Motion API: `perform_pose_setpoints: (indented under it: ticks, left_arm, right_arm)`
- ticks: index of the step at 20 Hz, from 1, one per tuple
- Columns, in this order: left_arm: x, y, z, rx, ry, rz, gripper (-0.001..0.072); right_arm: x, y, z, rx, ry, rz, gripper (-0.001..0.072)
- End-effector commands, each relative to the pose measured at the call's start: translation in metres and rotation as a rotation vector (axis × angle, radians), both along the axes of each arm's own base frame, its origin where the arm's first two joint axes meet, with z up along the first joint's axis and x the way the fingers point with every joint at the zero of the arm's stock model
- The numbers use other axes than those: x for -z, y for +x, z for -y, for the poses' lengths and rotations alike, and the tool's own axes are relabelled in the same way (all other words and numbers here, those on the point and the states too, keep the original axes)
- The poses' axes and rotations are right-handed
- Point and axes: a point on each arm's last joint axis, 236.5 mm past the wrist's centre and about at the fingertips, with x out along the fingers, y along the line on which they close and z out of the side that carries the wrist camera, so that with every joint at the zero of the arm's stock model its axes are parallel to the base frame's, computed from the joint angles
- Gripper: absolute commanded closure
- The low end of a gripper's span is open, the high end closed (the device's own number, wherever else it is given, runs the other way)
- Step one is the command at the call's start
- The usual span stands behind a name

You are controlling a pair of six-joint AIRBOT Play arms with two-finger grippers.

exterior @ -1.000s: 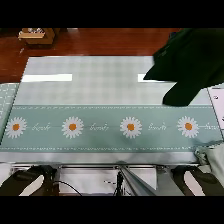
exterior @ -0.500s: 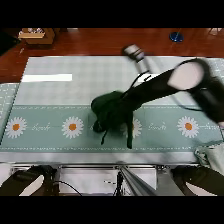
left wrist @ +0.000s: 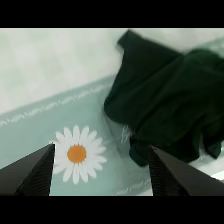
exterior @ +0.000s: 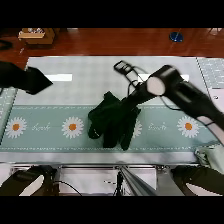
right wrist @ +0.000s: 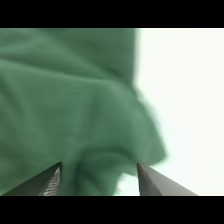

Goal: Fold the shirts.

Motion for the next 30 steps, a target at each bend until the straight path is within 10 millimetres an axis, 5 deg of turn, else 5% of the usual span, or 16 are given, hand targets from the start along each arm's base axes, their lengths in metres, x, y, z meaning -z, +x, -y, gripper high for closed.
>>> perform_pose_setpoints:
  ticks: [1,3,5,9,13,18,23,26,30]
  left_arm:
    - [0.064,-0.018,0.004,0.071,0.024,-0.156,0.0005]
    - [0.100,-0.031,0.013,0.097,-0.008,-0.244,0.0005]
    - [0.135,-0.043,0.025,0.108,-0.062,-0.317,0.0005]
    - [0.201,-0.068,0.036,0.059,-0.140,-0.438,0.0005]
    - [0.233,-0.074,0.051,-0.027,-0.248,-0.482,0.0005]
    - [0.242,-0.066,0.084,-0.041,-0.422,-0.559,0.0004]
    - [0.269,-0.062,0.099,-0.092,-0.498,-0.676,0.0004]
    - [0.270,-0.043,0.113,-0.135,-0.608,-0.669,0.0010]
    - [0.265,-0.028,0.118,-0.187,-0.670,-0.649,0.0613]
  right_arm:
    - [-0.057,0.025,0.067,0.166,0.045,0.135,0.0167]
    - [-0.077,0.033,0.123,0.293,0.043,0.169,0.0167]
    - [-0.077,0.029,0.172,0.405,0.032,0.129,0.0167]
    - [-0.057,0.024,0.216,0.542,0.148,0.031,0.0167]
    - [-0.030,0.020,0.221,0.585,0.256,-0.027,0.0167]
    - [-0.001,0.013,0.211,0.593,0.300,-0.078,0.0167]
    - [0.004,0.011,0.206,0.586,0.318,-0.092,0.0167]
    - [0.002,0.012,0.201,0.585,0.343,-0.095,0.0167]
    - [0.001,0.012,0.198,0.581,0.356,-0.096,0.0167]
